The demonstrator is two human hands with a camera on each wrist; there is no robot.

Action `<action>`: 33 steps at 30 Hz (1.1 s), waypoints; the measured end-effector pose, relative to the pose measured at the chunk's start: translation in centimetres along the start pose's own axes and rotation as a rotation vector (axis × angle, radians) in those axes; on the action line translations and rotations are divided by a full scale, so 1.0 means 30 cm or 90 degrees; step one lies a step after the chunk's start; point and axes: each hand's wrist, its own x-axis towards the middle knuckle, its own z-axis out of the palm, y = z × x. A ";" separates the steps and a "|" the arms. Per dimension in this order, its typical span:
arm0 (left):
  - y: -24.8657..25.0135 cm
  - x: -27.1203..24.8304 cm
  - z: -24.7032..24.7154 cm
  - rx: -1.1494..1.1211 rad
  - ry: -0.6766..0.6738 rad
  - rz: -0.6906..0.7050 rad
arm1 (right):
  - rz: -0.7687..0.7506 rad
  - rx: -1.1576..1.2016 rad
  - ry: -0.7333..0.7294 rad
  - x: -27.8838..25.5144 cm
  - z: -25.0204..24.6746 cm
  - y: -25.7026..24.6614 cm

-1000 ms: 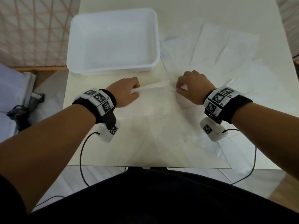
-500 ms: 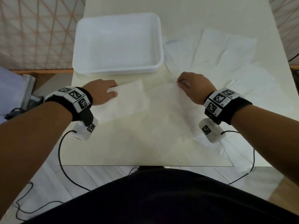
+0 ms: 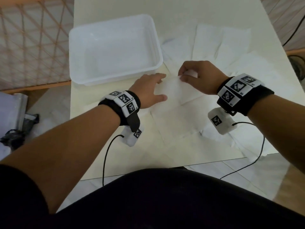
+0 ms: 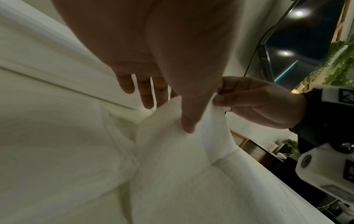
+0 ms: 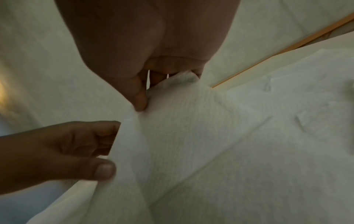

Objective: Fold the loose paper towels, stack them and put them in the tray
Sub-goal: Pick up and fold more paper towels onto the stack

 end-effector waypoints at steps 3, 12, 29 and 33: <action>0.020 0.003 -0.004 0.033 0.089 0.013 | -0.032 -0.005 0.043 -0.025 -0.007 0.034; 0.045 -0.068 0.065 0.020 0.162 0.066 | -0.090 -0.031 0.000 -0.129 -0.026 0.117; 0.116 -0.151 0.278 0.028 0.109 -0.010 | -0.132 -0.206 -0.154 -0.093 0.096 0.108; 0.122 -0.107 0.331 0.117 -0.025 -0.080 | -0.110 -0.312 -0.277 -0.083 0.195 0.100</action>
